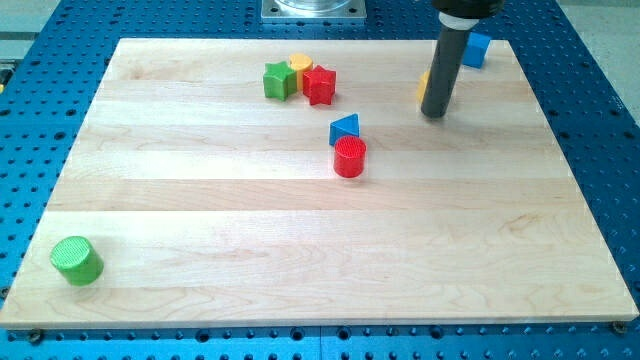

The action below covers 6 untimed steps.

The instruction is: Move your arm to the left of the triangle

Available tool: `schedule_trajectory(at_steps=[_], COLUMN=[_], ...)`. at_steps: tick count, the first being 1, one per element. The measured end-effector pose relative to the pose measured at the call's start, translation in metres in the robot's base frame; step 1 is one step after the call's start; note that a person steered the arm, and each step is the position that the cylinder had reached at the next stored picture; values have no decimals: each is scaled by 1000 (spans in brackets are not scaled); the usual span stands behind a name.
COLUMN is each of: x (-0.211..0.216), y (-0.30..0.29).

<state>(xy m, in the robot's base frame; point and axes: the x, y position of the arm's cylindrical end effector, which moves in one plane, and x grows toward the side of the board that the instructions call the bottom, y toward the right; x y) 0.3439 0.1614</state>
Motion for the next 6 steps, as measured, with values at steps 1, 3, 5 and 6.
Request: schedule_trajectory(at_steps=[1, 3, 5, 6], x=[-27, -6, 28, 40], y=[0, -60, -196, -258])
